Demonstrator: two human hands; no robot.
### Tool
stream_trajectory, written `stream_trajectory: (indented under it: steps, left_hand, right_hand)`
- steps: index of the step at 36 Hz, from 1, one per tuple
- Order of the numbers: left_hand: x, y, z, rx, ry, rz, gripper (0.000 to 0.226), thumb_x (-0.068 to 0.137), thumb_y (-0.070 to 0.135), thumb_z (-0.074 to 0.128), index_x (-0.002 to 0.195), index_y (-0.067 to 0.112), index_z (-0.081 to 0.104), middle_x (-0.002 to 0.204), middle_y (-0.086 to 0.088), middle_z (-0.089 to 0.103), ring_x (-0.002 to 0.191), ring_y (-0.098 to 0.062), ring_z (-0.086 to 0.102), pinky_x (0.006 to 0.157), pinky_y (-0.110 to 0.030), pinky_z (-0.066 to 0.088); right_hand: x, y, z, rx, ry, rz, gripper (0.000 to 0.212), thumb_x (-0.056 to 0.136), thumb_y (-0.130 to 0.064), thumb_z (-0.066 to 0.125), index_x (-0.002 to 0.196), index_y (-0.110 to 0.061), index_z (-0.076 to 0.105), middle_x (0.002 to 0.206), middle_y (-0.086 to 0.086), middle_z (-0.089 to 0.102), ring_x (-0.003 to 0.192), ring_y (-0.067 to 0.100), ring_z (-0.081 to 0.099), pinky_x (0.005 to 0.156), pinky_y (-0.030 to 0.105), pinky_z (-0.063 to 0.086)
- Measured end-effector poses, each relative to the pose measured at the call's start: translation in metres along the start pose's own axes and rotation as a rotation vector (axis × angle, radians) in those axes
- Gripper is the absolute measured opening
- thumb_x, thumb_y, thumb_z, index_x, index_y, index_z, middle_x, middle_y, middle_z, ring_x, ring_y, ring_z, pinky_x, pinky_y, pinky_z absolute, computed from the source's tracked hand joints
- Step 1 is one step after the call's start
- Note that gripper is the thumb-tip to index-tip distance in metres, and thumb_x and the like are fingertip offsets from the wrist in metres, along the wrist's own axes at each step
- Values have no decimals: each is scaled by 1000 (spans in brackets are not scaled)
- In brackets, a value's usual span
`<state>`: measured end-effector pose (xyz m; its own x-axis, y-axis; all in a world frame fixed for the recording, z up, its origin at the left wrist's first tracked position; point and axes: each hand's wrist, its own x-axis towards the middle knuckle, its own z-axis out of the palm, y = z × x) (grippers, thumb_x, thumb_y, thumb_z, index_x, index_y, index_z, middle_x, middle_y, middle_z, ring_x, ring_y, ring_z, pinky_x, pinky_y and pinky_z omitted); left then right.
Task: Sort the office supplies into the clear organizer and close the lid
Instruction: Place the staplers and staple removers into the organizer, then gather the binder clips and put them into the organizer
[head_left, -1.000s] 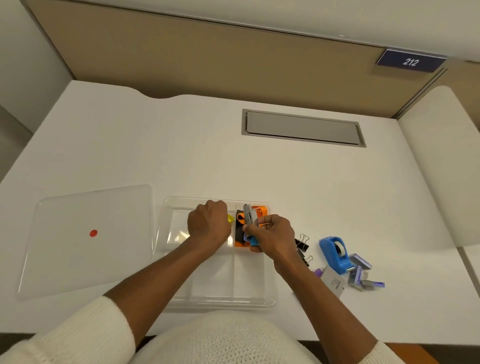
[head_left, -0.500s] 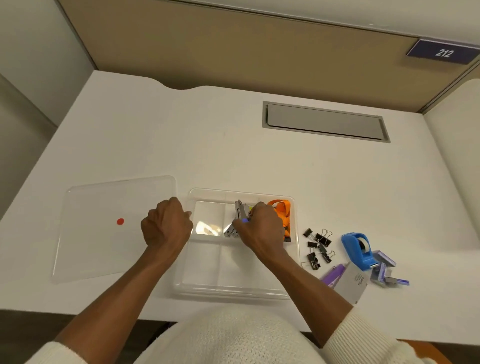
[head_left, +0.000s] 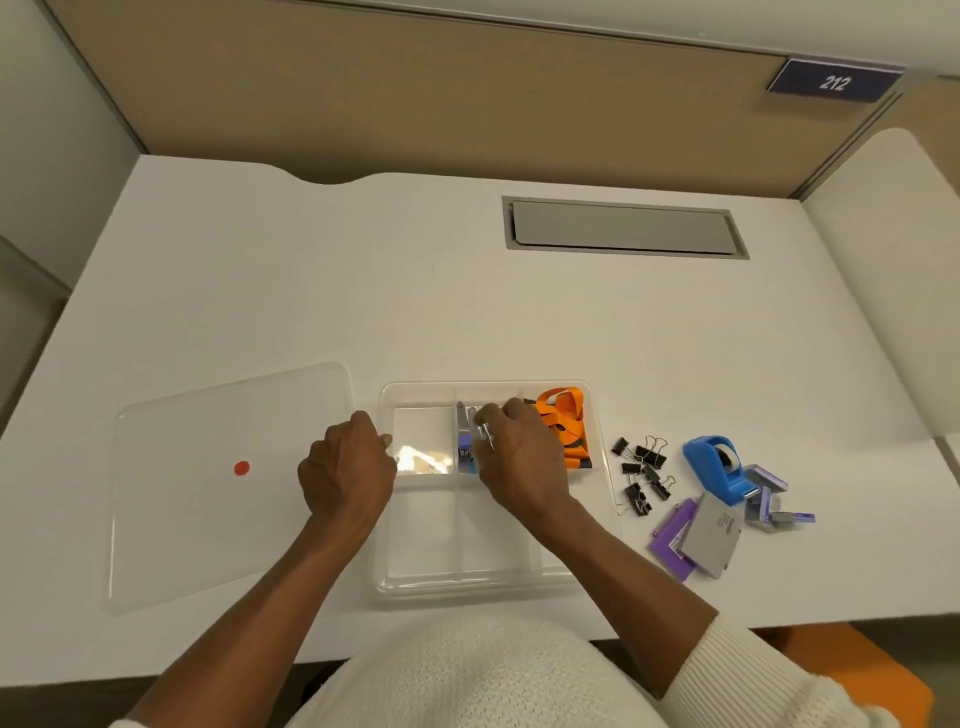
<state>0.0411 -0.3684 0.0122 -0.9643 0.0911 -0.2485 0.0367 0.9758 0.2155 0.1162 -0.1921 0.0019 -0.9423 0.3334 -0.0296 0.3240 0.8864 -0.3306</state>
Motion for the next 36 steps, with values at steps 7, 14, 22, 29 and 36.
stream_trajectory:
  steps: [7, 14, 22, 29, 36]
  left_hand:
    - [-1, 0, 1, 58, 3, 46, 21, 104, 30, 62, 99, 10, 63, 98, -10, 73, 87, -35, 73, 68, -35, 52]
    - [-3, 1, 0, 97, 26, 83, 24, 104, 30, 62, 93, 9, 60, 92, -10, 72, 81, -35, 72, 62, -33, 44]
    - [-1, 9, -4, 196, 21, 110, 28, 102, 34, 63, 86, 13, 54, 81, -4, 59, 80, -32, 69, 62, -31, 41]
    - [-16, 74, -15, 271, 27, 225, 40, 100, 43, 64, 120, 8, 61, 123, -13, 64, 121, -33, 57, 76, -40, 47]
    - [-32, 173, -2, 110, -12, 737, 28, 97, 38, 68, 113, 15, 64, 113, -2, 62, 112, -24, 55, 74, -38, 53]
  right_hand:
    - [3, -1, 7, -159, -116, -126, 37, 95, -11, 69, 131, -6, 62, 119, 13, 60, 109, 30, 58, 74, 43, 60]
    - [0, 5, 5, -64, -131, -138, 39, 91, -14, 72, 129, -14, 63, 122, 9, 62, 113, 29, 57, 77, 45, 61]
    - [-36, 47, -36, 282, 83, 74, 18, 94, -19, 69, 111, -18, 73, 106, 3, 67, 92, 23, 65, 77, 43, 57]
    - [-70, 120, -64, 264, 250, 489, 24, 91, -26, 77, 112, -19, 69, 107, 0, 70, 90, 15, 69, 75, 25, 54]
    - [-81, 165, -49, 140, -28, 620, 61, 82, -47, 82, 129, -17, 58, 124, 10, 58, 98, 24, 63, 77, 31, 48]
